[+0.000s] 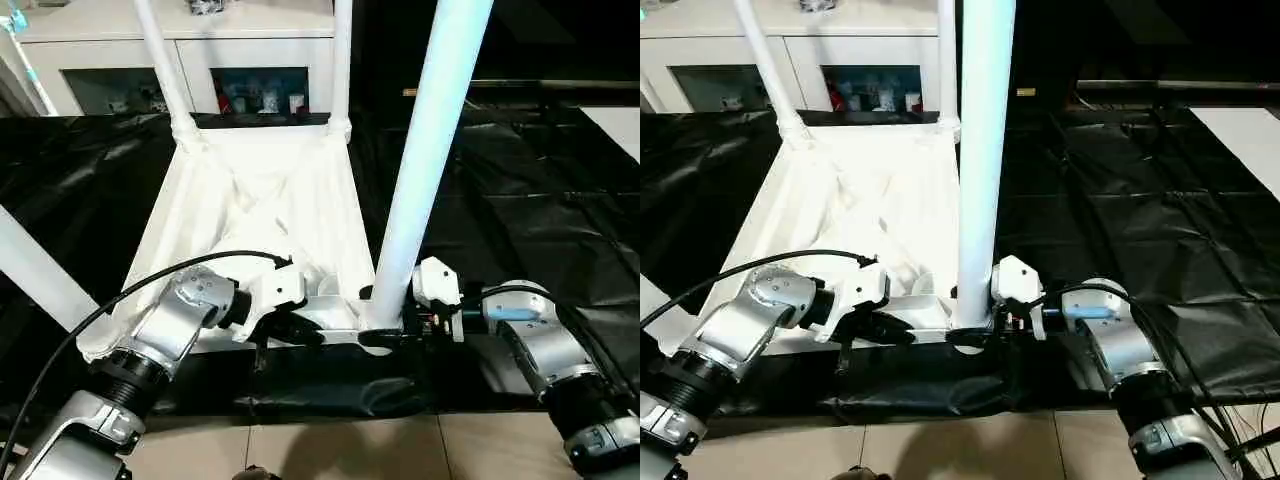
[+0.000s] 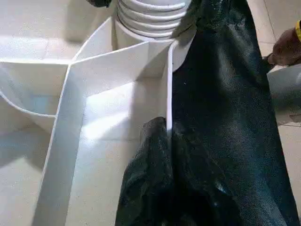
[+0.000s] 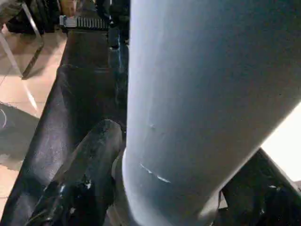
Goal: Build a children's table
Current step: Rotate leg to tighten
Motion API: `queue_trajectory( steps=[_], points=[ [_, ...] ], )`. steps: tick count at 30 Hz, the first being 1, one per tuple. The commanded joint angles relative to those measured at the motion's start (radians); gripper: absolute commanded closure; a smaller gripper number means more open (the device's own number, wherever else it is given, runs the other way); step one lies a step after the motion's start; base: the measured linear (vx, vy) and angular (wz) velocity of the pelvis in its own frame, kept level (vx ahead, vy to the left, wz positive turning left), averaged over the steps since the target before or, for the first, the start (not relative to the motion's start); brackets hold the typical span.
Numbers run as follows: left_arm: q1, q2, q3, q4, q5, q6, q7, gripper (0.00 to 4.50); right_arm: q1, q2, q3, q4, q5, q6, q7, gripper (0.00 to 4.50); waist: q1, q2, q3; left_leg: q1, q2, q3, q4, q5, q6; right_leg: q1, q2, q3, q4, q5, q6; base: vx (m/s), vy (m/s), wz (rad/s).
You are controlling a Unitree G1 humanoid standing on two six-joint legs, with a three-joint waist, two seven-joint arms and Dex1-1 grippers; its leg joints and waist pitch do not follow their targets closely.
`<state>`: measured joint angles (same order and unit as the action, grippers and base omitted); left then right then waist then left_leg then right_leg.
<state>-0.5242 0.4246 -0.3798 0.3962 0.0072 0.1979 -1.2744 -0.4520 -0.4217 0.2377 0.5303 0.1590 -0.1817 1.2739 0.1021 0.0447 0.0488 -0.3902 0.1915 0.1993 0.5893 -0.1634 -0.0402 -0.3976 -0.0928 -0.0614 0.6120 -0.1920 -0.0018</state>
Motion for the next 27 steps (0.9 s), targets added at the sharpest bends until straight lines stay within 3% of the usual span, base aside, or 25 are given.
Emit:
queue_trajectory(
  steps=[1,10,15,18,19,20,23,27],
  points=[
    [0.007,-0.001,-0.038,0.006,0.019,0.015,-0.011,4.5,-0.017,-0.002,-0.013,0.011,-0.005,-0.016,0.003,1.79,-0.003,-0.012,-0.065,0.022,0.042,-0.02,-0.067,-0.245,0.059,0.04,-0.053,0.038,-0.072,-0.182,-0.243,0.0,0.0,0.0],
    [-0.001,-0.011,-0.04,0.015,0.019,0.016,-0.005,4.5,-0.025,-0.01,0.002,0.047,-0.037,-0.066,-0.001,1.87,-0.004,-0.011,-0.066,0.024,0.042,-0.02,-0.067,-0.253,0.057,0.039,-0.052,0.038,-0.072,-0.187,-0.243,0.0,0.0,0.0],
    [-0.004,-0.015,-0.035,0.021,0.02,0.021,0.005,4.5,-0.021,0.003,-0.01,0.066,-0.035,-0.031,-0.044,1.88,-0.005,-0.01,-0.064,0.025,0.042,-0.021,-0.069,-0.271,0.055,0.039,-0.051,0.038,-0.074,-0.203,-0.243,0.0,0.0,0.0],
    [-0.03,-0.053,-0.007,0.067,0.027,0.027,0.085,4.5,-0.018,0.089,-0.097,0.083,0.034,0.044,-0.2,1.88,-0.01,-0.01,-0.059,0.026,0.041,-0.023,-0.075,-0.309,0.036,0.039,-0.054,0.038,-0.081,-0.272,-0.229,0.0,0.0,0.0],
    [-0.03,-0.053,-0.007,0.067,0.027,0.027,0.085,4.5,-0.018,0.089,-0.097,0.083,0.034,0.044,-0.2,1.88,-0.015,-0.009,-0.058,0.03,0.039,-0.023,-0.076,-0.328,0.023,0.033,-0.053,0.039,-0.085,-0.301,-0.225,0.0,0.0,0.0],
    [-0.061,-0.088,0.009,0.115,0.039,0.038,0.154,4.5,-0.007,0.166,-0.155,0.091,0.063,0.067,-0.355,1.88,-0.02,-0.013,-0.059,0.028,0.039,-0.026,-0.078,-0.333,0.011,0.037,-0.055,0.038,-0.085,-0.317,-0.216,0.0,0.0,0.0],
    [-0.074,-0.104,0.015,0.137,0.046,0.04,0.184,4.5,-0.002,0.196,-0.174,0.096,0.063,0.071,-0.428,1.88,-0.03,-0.014,-0.061,0.023,0.036,-0.03,-0.08,-0.324,-0.004,0.039,-0.058,0.037,-0.087,-0.336,-0.19,0.0,0.0,0.0],
    [-0.14,-0.179,0.039,0.256,0.071,0.039,0.333,4.5,-0.007,0.322,-0.215,0.154,-0.014,0.107,-0.821,1.88,-0.045,-0.009,-0.058,0.025,0.031,-0.029,-0.08,-0.336,-0.017,0.031,-0.056,0.037,-0.094,-0.347,-0.184,0.0,0.0,0.0]
  ],
)
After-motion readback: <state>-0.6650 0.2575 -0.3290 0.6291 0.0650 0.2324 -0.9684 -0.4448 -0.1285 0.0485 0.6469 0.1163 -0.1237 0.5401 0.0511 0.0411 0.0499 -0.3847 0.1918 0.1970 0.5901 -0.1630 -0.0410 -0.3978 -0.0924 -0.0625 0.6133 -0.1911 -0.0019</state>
